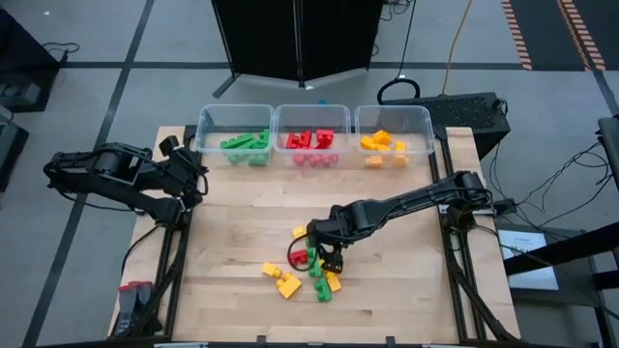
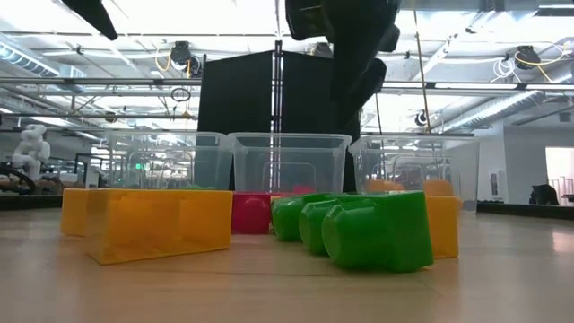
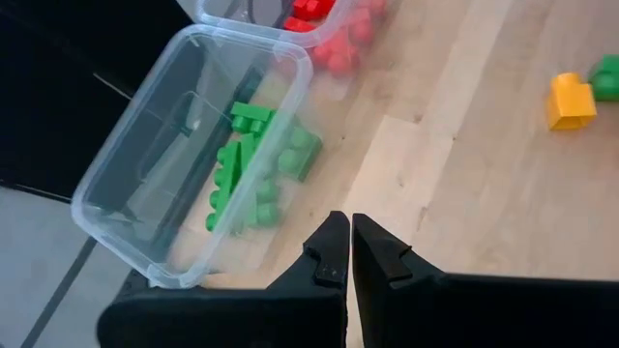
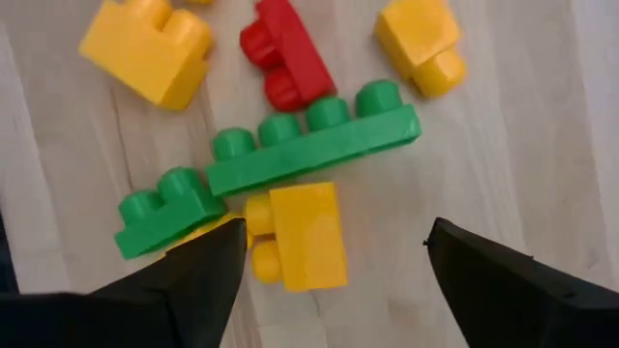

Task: Sort blocks
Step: Put the yellow game piece with 2 studs into the right transparent bin

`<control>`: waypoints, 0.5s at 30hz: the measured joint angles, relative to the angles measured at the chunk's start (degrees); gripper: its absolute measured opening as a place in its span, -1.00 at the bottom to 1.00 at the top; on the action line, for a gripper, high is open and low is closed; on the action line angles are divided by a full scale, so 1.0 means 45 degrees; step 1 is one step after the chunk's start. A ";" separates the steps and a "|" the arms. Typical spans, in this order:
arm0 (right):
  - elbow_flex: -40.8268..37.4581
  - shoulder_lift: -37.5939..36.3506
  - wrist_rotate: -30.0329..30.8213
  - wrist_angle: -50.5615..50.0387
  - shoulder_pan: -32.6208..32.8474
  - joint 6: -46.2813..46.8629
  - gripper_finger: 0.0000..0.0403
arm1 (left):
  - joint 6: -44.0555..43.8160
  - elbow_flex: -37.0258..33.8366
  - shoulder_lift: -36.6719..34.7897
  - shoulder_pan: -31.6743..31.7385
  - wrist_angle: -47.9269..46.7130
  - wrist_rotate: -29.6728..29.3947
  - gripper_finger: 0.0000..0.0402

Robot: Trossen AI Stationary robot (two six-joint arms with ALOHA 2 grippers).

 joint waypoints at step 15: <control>-0.0015 0.1397 -0.1815 0.0425 0.0220 0.0102 0.86 | -0.0063 0.0000 0.0000 -0.0004 -0.0006 0.0207 -1.00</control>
